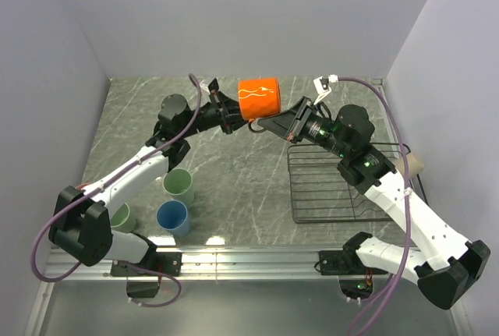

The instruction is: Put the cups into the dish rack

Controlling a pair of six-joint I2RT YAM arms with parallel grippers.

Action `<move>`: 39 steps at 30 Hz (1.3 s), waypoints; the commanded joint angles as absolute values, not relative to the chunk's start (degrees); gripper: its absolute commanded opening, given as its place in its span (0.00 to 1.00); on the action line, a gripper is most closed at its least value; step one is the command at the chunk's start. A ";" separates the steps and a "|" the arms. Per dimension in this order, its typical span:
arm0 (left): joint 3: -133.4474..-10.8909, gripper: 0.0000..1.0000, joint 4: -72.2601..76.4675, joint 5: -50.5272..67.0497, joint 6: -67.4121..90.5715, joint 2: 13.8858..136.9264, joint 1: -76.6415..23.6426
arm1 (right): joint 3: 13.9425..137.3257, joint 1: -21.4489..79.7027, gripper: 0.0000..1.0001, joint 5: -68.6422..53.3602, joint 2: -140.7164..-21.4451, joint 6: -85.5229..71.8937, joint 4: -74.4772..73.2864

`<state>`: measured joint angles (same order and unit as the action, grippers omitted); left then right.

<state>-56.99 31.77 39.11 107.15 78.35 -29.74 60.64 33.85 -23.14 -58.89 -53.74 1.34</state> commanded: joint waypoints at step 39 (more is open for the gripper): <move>-71.72 0.69 -50.89 8.88 45.53 63.72 -26.37 | 48.79 26.72 0.00 11.69 -47.20 -42.71 -36.74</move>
